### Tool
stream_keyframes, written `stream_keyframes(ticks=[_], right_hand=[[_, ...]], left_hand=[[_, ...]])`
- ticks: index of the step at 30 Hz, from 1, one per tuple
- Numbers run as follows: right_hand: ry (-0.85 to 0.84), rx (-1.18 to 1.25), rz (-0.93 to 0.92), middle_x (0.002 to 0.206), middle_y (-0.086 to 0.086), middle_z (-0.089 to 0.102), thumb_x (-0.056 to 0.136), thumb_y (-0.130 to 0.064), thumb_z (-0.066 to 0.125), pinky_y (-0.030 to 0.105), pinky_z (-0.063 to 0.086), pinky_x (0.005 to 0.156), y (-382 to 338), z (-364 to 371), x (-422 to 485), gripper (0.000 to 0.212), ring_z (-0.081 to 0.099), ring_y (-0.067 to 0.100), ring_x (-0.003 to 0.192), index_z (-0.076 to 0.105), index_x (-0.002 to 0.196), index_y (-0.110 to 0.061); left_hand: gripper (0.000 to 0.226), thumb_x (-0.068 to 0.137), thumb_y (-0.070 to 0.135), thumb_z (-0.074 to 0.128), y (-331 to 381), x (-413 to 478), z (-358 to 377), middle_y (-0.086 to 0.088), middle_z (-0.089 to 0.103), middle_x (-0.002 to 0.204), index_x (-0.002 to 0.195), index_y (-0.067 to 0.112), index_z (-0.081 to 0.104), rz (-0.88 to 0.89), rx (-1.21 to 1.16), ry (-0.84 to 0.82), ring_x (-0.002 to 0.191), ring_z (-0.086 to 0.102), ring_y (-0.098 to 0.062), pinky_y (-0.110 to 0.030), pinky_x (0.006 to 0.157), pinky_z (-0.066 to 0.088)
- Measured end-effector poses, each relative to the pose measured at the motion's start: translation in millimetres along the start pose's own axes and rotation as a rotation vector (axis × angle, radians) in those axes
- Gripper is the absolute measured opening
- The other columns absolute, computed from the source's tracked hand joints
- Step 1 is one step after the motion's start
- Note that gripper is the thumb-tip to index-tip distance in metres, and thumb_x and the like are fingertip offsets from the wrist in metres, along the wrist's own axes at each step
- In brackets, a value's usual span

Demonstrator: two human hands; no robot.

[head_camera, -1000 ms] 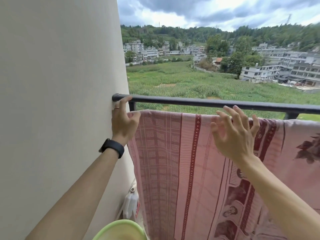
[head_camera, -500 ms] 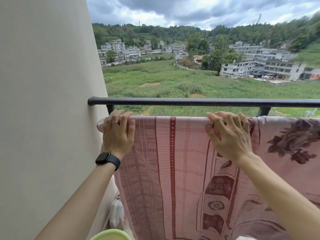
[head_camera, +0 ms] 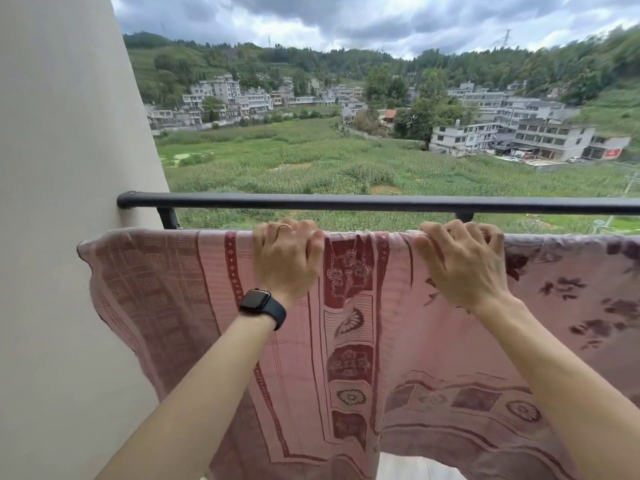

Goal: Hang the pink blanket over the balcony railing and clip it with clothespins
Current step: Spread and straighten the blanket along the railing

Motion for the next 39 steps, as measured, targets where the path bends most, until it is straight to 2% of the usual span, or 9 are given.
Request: stream_keyframes(ticks=[5, 11, 13, 16, 22, 26, 31, 34, 39], right_hand=[[0.099, -0.091, -0.058, 0.115, 0.005, 0.058, 0.099, -0.053, 0.033, 0.051, 0.031, 0.102, 107.4, -21.5, -44.7, 0.048, 0.053, 0.030, 0.108, 0.057, 0.129, -0.025], [0.169, 0.106, -0.051, 0.135, 0.005, 0.052, 0.092, -0.047, 0.050, 0.050, 0.024, 0.108, 121.0, -43.5, -58.1, 0.045, 0.045, 0.027, 0.128, 0.056, 0.131, -0.025], [0.225, 0.107, 0.062, 0.138, 0.004, 0.051, 0.094, -0.050, 0.046, 0.052, 0.019, 0.110, 141.1, -59.7, -60.1, 0.043, 0.038, 0.025, 0.136, 0.056, 0.128, -0.025], [0.113, 0.077, 0.198, 0.134, 0.002, 0.056, 0.101, -0.056, 0.026, 0.056, 0.011, 0.114, 166.2, -67.9, -64.2, 0.047, 0.039, 0.026, 0.134, 0.056, 0.123, -0.026], [0.027, 0.026, 0.082, 0.109, 0.004, 0.065, 0.101, -0.058, 0.014, 0.045, 0.025, 0.100, 174.7, -93.9, -56.1, 0.056, 0.055, 0.028, 0.104, 0.059, 0.116, -0.028], [-0.016, -0.063, 0.231, 0.119, 0.012, 0.060, 0.100, -0.061, 0.010, 0.049, 0.025, 0.107, 241.9, -110.1, -66.4, 0.063, 0.052, 0.030, 0.111, 0.058, 0.117, -0.025], [-0.058, -0.037, 0.169, 0.135, 0.007, 0.051, 0.100, -0.054, 0.024, 0.049, 0.017, 0.117, 241.0, -113.4, -69.4, 0.047, 0.042, 0.029, 0.129, 0.050, 0.132, -0.031], [-0.032, -0.011, 0.136, 0.137, 0.005, 0.053, 0.098, -0.053, 0.028, 0.048, 0.017, 0.116, 234.5, -118.2, -75.6, 0.048, 0.041, 0.026, 0.132, 0.050, 0.134, -0.030], [0.039, 0.059, 0.079, 0.136, -0.002, 0.058, 0.097, -0.051, 0.036, 0.049, 0.017, 0.114, 218.6, -112.5, -59.8, 0.045, 0.043, 0.018, 0.133, 0.052, 0.134, -0.031]], left_hand=[[0.048, 0.099, 0.046, 0.029, 7.4, -20.8, -5.7, -0.006, 0.063, 0.083, 0.092, 0.014, 0.065, -0.012, 0.076, 0.104, 0.081, 0.052, -0.026, -0.041, 0.084, 0.032], [0.040, 0.091, 0.032, 0.031, 42.4, -29.7, -31.5, -0.008, 0.064, 0.091, 0.096, 0.017, 0.068, -0.220, 0.096, 0.140, 0.090, 0.052, -0.027, -0.043, 0.097, 0.028], [0.035, 0.090, 0.029, 0.037, 66.7, -36.2, -43.1, -0.007, 0.066, 0.103, 0.104, 0.019, 0.068, -0.191, 0.118, 0.150, 0.100, 0.053, -0.027, -0.045, 0.105, 0.026], [0.035, 0.095, 0.037, 0.040, 121.6, -37.8, -44.6, -0.003, 0.065, 0.116, 0.114, 0.020, 0.065, -0.054, 0.099, 0.092, 0.110, 0.055, -0.024, -0.048, 0.109, 0.027], [0.047, 0.101, 0.040, 0.027, 154.1, -28.6, -50.7, -0.008, 0.067, 0.088, 0.095, 0.012, 0.065, 0.048, 0.100, 0.080, 0.083, 0.057, -0.027, -0.041, 0.086, 0.037], [0.044, 0.100, 0.038, 0.030, 136.7, -21.7, -52.1, -0.010, 0.066, 0.086, 0.091, 0.010, 0.064, 0.070, 0.103, 0.091, 0.079, 0.056, -0.028, -0.042, 0.081, 0.037], [0.045, 0.091, 0.032, 0.027, 140.4, -8.1, -52.3, -0.011, 0.066, 0.082, 0.087, 0.011, 0.066, -0.174, -0.027, 0.106, 0.083, 0.052, -0.028, -0.044, 0.092, 0.034], [0.037, 0.090, 0.034, 0.034, 166.3, -4.4, -61.2, -0.004, 0.069, 0.092, 0.097, 0.022, 0.068, -0.323, -0.126, 0.099, 0.100, 0.056, -0.024, -0.049, 0.108, 0.023], [0.041, 0.091, 0.045, 0.039, 262.6, 8.2, -58.9, -0.002, 0.068, 0.110, 0.112, 0.024, 0.067, 0.006, -0.116, 0.081, 0.110, 0.057, -0.021, -0.047, 0.112, 0.023]])
Point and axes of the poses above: each hand's wrist, its own x-axis towards the middle knuckle, its own z-axis out of the palm, y = z × x, the point moved 4 cm from there along x, towards the middle knuckle
